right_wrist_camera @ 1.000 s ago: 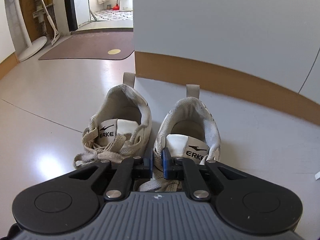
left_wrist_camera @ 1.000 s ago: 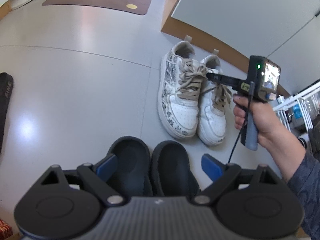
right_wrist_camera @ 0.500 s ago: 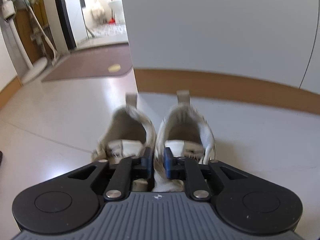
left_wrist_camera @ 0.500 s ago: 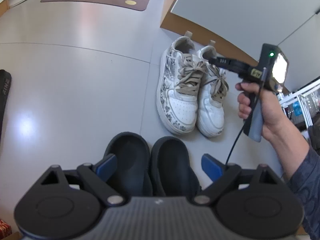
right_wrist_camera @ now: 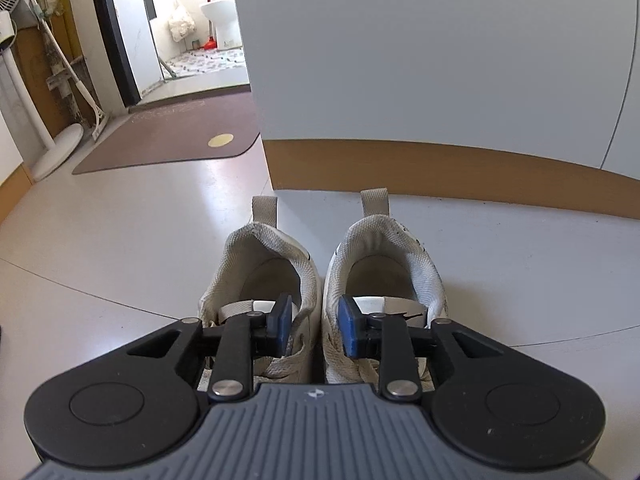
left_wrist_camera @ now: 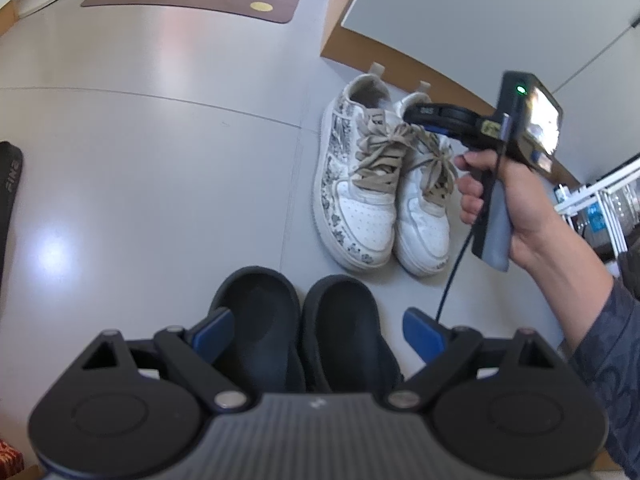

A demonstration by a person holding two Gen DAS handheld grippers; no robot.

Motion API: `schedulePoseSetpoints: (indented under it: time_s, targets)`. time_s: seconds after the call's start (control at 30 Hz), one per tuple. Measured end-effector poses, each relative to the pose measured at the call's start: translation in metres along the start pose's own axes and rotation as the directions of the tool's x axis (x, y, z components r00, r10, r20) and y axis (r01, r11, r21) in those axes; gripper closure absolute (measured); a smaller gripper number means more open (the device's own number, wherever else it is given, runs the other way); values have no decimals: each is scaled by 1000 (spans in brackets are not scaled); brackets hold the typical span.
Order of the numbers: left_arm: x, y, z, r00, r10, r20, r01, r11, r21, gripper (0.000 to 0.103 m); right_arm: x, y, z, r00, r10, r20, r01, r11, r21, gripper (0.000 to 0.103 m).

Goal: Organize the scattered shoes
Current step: 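Lower the right gripper into the white sneakers' heels and grasp them, then lift the white sneakers with the right gripper toward the shoe rack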

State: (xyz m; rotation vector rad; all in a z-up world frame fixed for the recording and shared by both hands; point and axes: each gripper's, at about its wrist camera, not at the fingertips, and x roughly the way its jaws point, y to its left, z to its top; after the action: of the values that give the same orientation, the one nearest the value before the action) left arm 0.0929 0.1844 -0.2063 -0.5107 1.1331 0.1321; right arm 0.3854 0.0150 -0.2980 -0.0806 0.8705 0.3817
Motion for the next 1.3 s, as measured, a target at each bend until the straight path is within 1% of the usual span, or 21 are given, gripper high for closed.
schedulePoseSetpoints:
  time_s: [0.2, 0.4, 0.6, 0.7, 0.8, 0.97, 1.03, 1.1, 1.2, 1.3]
  targets:
    - [2, 3, -1, 1000, 4, -7, -4, 1000, -8, 10, 11, 0, -6, 1000, -21, -17, 21, 1000, 16, 68]
    - [3, 5, 0, 1000, -11, -13, 11, 1000, -16, 10, 21, 3, -9, 998, -44, -50, 45, 999, 25, 68]
    - [2, 8, 0, 1000, -9, -9, 8, 1000, -22, 10, 28, 1, -14, 997, -37, -62, 38, 999, 8, 68]
    - [2, 7, 0, 1000, -2, -8, 2, 1000, -16, 10, 30, -1, -12, 997, -32, -73, 34, 999, 28, 68]
    - [3, 6, 0, 1000, -2, -9, 2, 1000, -15, 10, 32, 1, -12, 996, -38, -80, 40, 999, 23, 67]
    - [3, 4, 0, 1000, 0, -13, 0, 1000, -12, 10, 39, -4, -13, 994, -13, -107, 19, 999, 50, 67]
    - [2, 4, 0, 1000, 2, -12, -2, 1000, -15, 10, 37, -2, -15, 996, -20, -89, 24, 999, 39, 72]
    - [3, 3, 0, 1000, 0, -13, 0, 1000, -11, 10, 32, 1, -22, 999, -42, -35, 43, 999, 23, 78]
    - [3, 3, -1, 1000, 0, -19, 0, 1000, -4, 10, 28, 1, -26, 998, -58, 7, 58, 997, 53, 81]
    - [5, 4, 0, 1000, 2, -21, -2, 1000, -8, 10, 22, 3, -30, 996, -74, 42, 72, 996, 57, 82]
